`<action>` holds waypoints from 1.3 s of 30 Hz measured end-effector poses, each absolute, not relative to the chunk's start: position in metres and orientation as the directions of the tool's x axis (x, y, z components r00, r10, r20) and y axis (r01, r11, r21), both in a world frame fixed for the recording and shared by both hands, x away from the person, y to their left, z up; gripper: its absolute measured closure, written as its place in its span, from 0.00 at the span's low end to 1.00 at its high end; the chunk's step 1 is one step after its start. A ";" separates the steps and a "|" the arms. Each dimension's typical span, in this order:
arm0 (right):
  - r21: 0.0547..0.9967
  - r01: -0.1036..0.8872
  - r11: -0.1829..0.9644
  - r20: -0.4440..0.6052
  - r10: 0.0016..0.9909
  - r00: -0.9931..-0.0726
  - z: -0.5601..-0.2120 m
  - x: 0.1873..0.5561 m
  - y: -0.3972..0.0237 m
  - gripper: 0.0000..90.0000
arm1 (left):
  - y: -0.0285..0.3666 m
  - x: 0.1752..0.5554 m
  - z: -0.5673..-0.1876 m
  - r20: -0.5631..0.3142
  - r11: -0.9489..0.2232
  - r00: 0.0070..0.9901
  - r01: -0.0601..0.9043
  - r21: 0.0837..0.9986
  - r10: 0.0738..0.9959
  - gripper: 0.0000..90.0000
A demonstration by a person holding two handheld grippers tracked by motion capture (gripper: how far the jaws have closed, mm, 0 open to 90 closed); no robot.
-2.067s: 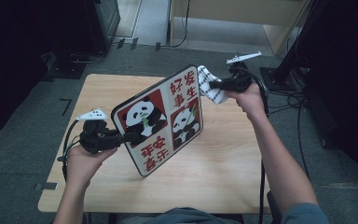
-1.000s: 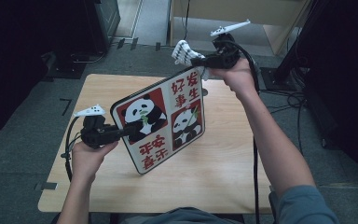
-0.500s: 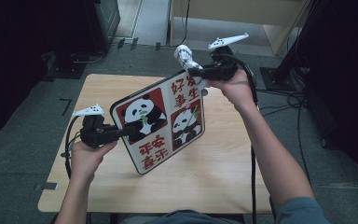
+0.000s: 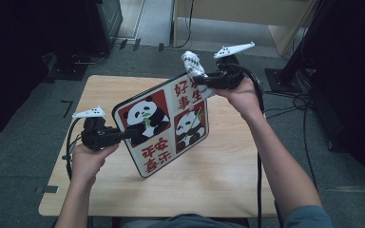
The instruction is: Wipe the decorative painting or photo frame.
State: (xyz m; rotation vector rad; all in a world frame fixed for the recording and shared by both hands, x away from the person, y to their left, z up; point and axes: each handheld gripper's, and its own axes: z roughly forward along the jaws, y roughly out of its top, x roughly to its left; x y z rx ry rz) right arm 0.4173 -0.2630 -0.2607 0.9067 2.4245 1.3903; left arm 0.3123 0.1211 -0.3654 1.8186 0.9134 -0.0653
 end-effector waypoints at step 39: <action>0.818 0.450 0.359 0.177 0.587 -0.790 -0.321 0.402 -0.272 0.89 | 0.122 0.310 -0.366 -0.448 -0.149 0.705 0.611 0.778 0.550 0.87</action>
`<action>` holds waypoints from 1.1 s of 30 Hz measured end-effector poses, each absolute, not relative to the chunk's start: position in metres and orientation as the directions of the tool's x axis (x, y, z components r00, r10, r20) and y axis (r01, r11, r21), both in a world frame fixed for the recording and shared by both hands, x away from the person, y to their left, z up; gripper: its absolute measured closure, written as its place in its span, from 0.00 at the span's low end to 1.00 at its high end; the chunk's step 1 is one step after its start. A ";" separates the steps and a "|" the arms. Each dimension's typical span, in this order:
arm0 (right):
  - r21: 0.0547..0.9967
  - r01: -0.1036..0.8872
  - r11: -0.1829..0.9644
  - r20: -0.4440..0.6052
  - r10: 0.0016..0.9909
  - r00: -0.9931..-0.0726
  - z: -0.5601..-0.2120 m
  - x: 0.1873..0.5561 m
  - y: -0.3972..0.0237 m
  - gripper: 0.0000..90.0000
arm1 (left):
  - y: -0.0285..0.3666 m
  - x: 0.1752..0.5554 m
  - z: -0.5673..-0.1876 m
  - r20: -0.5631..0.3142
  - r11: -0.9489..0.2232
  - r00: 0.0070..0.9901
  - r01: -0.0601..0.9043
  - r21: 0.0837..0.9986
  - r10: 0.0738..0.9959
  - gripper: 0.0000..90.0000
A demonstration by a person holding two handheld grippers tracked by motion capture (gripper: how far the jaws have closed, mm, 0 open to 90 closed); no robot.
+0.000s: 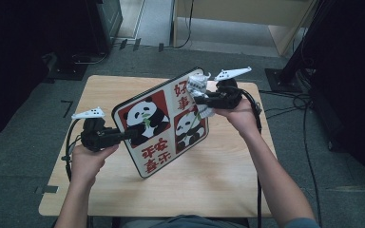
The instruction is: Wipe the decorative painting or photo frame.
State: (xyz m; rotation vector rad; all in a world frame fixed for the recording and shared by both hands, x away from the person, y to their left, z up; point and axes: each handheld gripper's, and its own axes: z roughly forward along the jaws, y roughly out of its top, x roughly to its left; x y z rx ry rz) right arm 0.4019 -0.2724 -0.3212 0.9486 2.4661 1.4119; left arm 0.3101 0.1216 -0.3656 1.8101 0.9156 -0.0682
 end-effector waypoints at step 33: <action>0.787 0.508 0.351 0.231 0.596 -0.769 -0.360 0.395 -0.283 0.89 | 0.121 0.308 -0.365 -0.433 -0.156 0.711 0.600 0.785 0.555 0.87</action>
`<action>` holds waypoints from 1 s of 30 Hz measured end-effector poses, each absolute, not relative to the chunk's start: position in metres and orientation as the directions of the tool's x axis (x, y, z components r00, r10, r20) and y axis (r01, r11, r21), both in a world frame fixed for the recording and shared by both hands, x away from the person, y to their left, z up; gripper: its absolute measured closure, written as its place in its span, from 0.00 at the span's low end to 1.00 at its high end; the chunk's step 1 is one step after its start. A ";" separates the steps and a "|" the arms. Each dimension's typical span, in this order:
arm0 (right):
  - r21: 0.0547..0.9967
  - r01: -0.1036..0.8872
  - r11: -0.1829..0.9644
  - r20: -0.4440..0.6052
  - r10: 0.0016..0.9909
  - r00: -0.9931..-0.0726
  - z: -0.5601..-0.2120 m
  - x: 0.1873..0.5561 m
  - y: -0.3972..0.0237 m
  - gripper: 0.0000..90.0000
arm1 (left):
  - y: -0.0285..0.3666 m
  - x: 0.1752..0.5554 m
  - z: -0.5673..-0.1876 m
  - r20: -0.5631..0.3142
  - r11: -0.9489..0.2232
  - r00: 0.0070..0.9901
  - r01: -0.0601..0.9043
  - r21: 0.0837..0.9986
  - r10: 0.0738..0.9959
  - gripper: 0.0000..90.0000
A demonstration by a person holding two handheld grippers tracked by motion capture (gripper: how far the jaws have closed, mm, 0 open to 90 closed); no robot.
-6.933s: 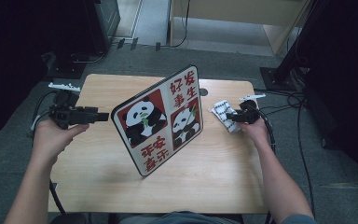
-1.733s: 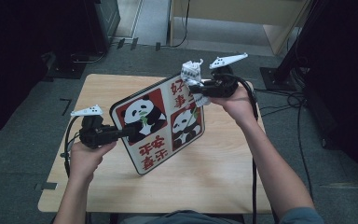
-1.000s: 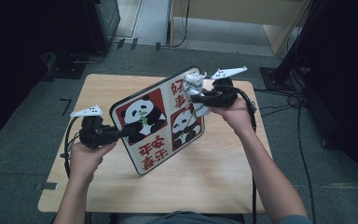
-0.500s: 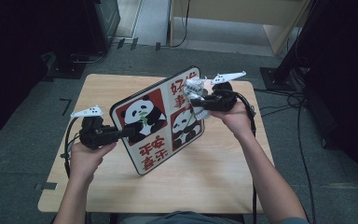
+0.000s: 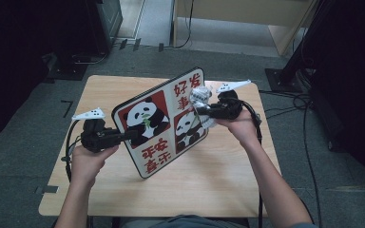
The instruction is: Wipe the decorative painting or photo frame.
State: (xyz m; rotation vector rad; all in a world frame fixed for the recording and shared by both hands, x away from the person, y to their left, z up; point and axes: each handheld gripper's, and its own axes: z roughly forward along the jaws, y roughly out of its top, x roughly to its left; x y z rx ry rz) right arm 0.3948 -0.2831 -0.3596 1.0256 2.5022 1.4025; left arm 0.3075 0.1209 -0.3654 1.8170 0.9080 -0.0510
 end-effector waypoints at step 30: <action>0.726 0.577 0.374 0.270 0.617 -0.739 -0.406 0.386 -0.288 0.88 | 0.122 0.307 -0.366 -0.426 -0.167 0.721 0.593 0.788 0.546 0.87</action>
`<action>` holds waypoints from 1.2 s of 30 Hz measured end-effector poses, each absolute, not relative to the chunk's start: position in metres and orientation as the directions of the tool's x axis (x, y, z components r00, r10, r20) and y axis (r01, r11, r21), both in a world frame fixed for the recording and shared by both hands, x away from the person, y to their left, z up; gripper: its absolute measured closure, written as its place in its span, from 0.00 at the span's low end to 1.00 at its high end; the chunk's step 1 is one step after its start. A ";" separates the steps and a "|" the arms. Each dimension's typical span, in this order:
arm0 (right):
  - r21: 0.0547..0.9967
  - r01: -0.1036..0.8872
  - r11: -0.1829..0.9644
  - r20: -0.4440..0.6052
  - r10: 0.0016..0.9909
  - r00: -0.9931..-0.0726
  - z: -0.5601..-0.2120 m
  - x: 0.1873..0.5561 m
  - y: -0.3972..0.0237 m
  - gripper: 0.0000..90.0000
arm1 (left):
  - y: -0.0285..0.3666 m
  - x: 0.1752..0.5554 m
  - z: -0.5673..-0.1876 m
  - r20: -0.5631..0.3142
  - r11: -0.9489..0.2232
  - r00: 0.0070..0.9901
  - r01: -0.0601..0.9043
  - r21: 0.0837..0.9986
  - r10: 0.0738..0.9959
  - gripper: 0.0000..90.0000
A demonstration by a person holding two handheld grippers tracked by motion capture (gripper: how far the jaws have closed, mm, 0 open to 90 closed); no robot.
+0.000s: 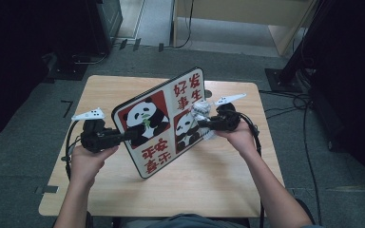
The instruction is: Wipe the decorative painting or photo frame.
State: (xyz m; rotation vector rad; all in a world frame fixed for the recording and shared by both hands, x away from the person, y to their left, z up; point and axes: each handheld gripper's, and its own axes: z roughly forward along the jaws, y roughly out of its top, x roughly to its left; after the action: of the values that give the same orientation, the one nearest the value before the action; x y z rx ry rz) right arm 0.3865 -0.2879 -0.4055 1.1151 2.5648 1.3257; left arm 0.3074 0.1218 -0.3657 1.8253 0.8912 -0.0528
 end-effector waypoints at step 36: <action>0.646 0.663 0.380 0.320 0.653 -0.686 -0.466 0.380 -0.293 0.88 | 0.122 0.307 -0.367 -0.430 -0.172 0.732 0.588 0.790 0.529 0.86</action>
State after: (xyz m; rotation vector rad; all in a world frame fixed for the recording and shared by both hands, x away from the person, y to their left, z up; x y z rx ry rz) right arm 0.3801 -0.2935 -0.4659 1.2488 2.6196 1.2350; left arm 0.3069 0.1220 -0.3667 1.8267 0.8711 -0.0671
